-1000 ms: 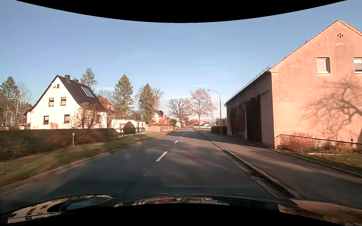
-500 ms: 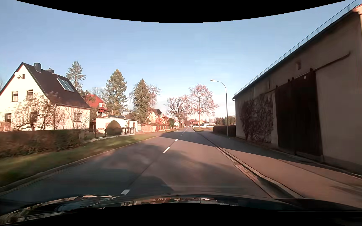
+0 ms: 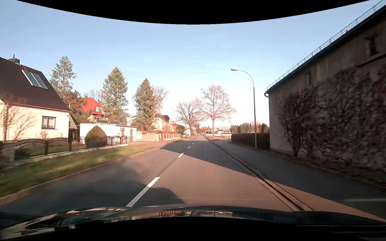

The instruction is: Follow the waypoints while adhering to traffic rules and regulations

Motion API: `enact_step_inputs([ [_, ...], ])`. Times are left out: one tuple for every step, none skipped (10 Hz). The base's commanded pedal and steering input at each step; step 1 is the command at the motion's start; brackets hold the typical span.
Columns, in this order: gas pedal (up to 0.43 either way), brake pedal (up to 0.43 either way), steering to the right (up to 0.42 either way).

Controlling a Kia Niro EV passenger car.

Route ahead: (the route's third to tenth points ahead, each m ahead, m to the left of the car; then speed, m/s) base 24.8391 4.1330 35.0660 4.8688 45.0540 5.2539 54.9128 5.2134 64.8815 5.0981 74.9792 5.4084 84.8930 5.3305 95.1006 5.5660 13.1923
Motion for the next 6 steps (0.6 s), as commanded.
enact_step_inputs([
  [0.118,0.0,-0.002],
  [0.118,0.0,-0.002],
  [0.118,0.0,-0.002],
  [0.118,0.0,-0.002],
  [0.118,0.0,-0.002],
  [0.118,0.0,-0.002],
])
